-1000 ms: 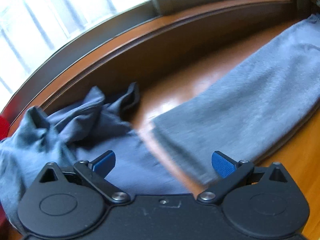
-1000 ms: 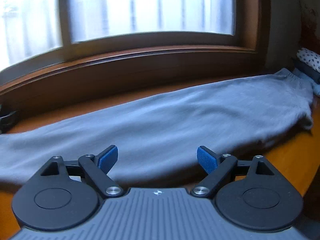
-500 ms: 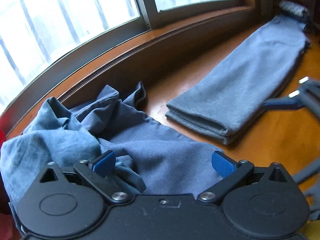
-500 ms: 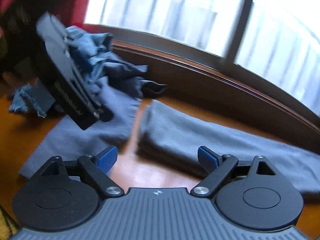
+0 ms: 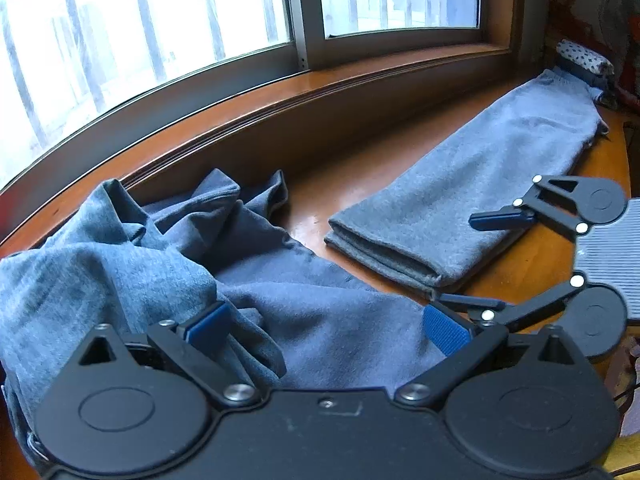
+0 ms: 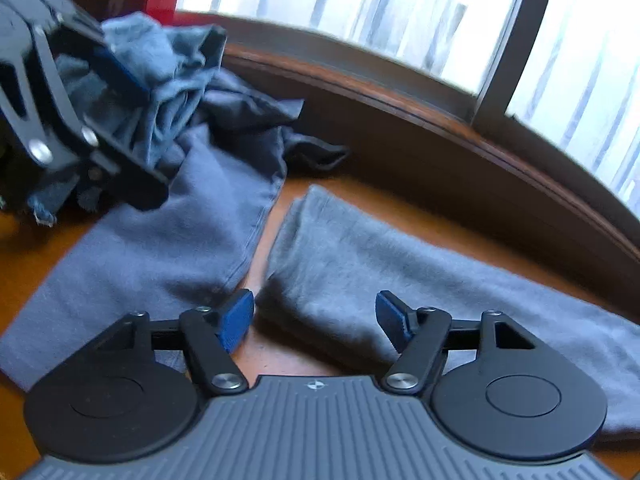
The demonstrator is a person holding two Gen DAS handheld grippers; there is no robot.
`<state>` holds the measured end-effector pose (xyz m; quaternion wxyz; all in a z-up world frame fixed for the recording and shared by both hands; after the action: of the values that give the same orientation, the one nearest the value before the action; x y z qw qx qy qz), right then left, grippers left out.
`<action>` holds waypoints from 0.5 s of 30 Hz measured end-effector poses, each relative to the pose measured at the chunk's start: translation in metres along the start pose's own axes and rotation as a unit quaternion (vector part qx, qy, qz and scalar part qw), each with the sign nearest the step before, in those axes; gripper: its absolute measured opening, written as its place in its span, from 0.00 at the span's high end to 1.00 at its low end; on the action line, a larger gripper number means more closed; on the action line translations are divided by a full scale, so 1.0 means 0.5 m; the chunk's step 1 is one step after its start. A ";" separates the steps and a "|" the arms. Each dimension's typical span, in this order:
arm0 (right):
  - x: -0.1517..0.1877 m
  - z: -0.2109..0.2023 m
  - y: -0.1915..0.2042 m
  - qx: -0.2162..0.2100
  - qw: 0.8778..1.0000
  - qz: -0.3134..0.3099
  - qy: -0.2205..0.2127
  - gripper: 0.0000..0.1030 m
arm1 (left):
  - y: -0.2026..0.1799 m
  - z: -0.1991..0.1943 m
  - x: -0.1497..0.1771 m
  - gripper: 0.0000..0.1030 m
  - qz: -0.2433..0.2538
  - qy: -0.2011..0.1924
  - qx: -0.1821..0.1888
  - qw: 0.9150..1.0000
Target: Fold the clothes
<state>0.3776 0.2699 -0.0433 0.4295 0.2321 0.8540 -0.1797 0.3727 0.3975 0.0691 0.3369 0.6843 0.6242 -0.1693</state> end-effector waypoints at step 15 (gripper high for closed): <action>-0.020 0.033 -0.034 -0.053 0.990 0.126 0.018 0.80 | -0.012 0.010 0.004 0.00 -0.018 0.029 -0.024 0.999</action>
<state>0.3843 0.2452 -0.0425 0.4446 0.3182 0.8340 -0.0747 0.3680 0.3954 0.0625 0.3319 0.6690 0.6501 -0.1399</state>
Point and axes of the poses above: each gripper's, at about its wrist camera, not at the fingertips, and z roughly the way its jaws point, y to its left, x to its underside, the point moved 1 cm from there along z, roughly the way its jaws point, and after that the axes turned 12 degrees about z, right-handed, at the moved point
